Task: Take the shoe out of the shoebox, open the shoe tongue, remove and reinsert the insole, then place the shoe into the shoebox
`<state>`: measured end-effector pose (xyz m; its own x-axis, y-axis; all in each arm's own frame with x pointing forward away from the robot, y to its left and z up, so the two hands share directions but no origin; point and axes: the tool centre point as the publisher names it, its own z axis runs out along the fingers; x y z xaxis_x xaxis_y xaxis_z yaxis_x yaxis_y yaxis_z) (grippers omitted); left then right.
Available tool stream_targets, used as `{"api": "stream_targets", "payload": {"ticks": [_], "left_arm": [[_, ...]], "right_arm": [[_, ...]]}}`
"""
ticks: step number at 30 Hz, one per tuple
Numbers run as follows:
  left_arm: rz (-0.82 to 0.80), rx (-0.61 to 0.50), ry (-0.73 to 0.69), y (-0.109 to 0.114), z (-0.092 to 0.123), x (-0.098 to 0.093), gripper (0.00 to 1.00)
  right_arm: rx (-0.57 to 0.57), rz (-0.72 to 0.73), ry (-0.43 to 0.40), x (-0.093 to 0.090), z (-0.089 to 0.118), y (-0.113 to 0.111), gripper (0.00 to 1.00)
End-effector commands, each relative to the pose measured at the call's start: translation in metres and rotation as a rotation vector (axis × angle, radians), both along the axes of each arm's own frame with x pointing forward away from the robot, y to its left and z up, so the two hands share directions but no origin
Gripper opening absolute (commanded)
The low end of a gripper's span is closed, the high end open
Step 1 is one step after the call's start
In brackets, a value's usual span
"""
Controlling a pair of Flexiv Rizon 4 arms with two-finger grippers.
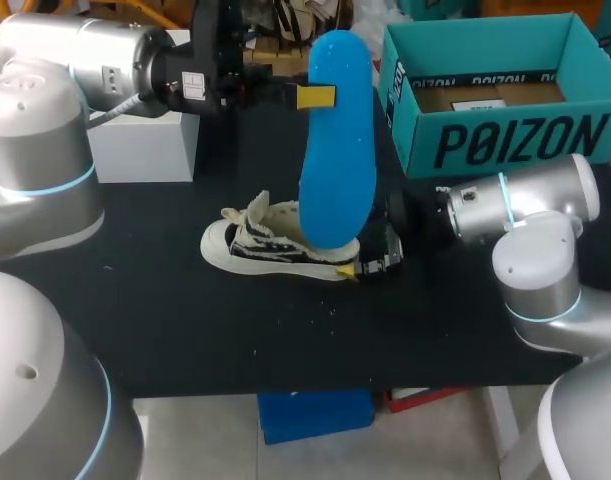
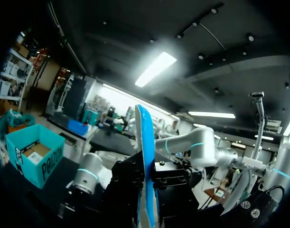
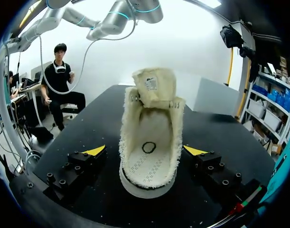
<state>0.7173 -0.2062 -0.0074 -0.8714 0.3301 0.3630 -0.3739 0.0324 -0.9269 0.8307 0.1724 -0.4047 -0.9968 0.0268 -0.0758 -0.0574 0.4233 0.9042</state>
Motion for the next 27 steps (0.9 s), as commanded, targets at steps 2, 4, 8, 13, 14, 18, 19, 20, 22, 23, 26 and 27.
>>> {"api": "stream_targets", "payload": {"ticks": [2,4,8,13,14,18,19,20,22,23,26,27], "left_arm": [[0.005,0.004,0.000,-0.001,0.000,-0.001,0.00],[0.005,0.004,0.000,-0.001,0.000,-0.001,0.00],[0.005,0.004,0.000,-0.001,0.000,-0.001,0.00],[0.005,0.004,0.000,-0.001,0.000,-0.001,0.00],[0.005,0.004,0.000,-0.001,0.000,-0.001,0.00],[0.005,0.004,0.000,-0.001,0.000,-0.001,0.00],[0.005,0.004,0.000,-0.001,0.000,-0.001,0.00],[0.005,0.004,0.000,-0.001,0.000,-0.001,0.00],[0.005,0.004,0.000,-0.001,0.000,-0.001,0.00],[0.005,0.004,0.000,-0.001,0.000,-0.001,0.00],[0.005,0.004,0.000,-0.001,0.000,-0.001,0.00],[0.005,0.004,0.000,-0.001,0.000,-0.001,0.00]], "right_arm": [[0.006,-0.013,0.004,-0.002,-0.007,0.000,1.00],[0.005,-0.018,0.009,-0.003,-0.008,0.000,1.00],[0.004,-0.030,0.019,-0.003,-0.012,-0.002,1.00],[-0.015,-0.061,0.047,-0.003,-0.014,-0.004,1.00],[-0.033,-0.072,0.056,-0.003,-0.014,-0.005,1.00],[-0.157,-0.102,0.081,-0.003,-0.007,-0.011,1.00],[-0.191,-0.105,0.082,-0.002,-0.004,-0.012,1.00],[-0.224,-0.105,0.080,-0.001,-0.001,-0.013,1.00],[-0.274,-0.098,0.077,0.002,0.005,-0.011,1.00],[-0.299,-0.093,0.076,0.003,0.009,-0.009,1.00],[-0.354,-0.073,0.073,0.007,0.016,-0.006,1.00],[-0.370,-0.064,0.073,0.008,0.018,-0.005,1.00]]}}
